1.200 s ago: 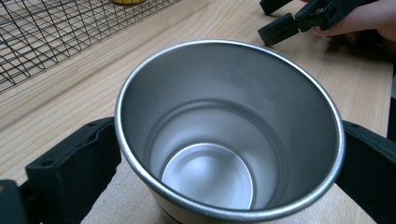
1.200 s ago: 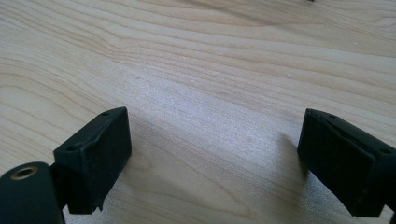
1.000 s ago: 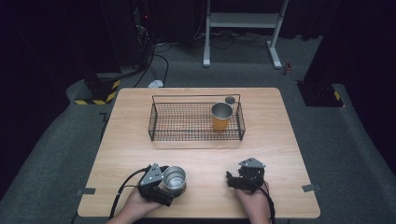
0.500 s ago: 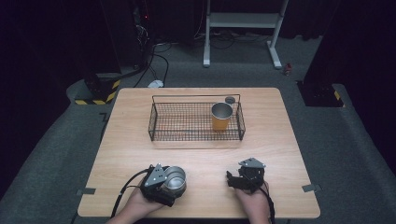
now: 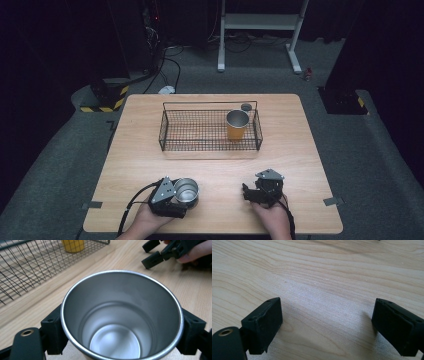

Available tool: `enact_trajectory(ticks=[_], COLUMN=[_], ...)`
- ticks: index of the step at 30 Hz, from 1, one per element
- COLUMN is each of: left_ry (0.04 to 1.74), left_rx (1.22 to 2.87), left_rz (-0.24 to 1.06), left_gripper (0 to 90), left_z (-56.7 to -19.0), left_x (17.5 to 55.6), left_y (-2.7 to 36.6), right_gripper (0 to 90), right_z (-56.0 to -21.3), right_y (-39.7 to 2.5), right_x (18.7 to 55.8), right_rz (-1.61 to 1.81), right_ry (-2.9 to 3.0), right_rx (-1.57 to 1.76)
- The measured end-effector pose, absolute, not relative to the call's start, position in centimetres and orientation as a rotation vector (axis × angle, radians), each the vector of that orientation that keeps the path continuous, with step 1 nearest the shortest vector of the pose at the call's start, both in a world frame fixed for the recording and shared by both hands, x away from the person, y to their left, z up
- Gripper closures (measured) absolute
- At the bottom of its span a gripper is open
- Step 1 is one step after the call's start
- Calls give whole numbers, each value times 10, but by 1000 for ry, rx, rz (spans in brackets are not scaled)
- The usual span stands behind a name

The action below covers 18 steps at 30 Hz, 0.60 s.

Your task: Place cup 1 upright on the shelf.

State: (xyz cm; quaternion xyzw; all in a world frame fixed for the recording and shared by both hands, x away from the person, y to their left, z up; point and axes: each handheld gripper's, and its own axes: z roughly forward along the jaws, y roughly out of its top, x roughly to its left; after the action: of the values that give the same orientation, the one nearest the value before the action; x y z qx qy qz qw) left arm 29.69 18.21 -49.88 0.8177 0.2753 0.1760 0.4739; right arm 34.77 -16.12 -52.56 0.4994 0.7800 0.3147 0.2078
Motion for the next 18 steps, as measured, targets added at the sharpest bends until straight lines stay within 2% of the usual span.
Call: enact_trajectory(ticks=[11,18], left_ry=[751,800], left_rx=[1929,1913], left_rz=[411,441], left_gripper=[185,185], left_z=[-491,-484], left_x=[304,312], left_y=[193,195], right_gripper=[96,96], right_z=[-526,-525], right_y=[-162,-162], right_x=[348,348], right_rz=[880,875], right_ry=[2177,2179], right_rx=[1387,1379])
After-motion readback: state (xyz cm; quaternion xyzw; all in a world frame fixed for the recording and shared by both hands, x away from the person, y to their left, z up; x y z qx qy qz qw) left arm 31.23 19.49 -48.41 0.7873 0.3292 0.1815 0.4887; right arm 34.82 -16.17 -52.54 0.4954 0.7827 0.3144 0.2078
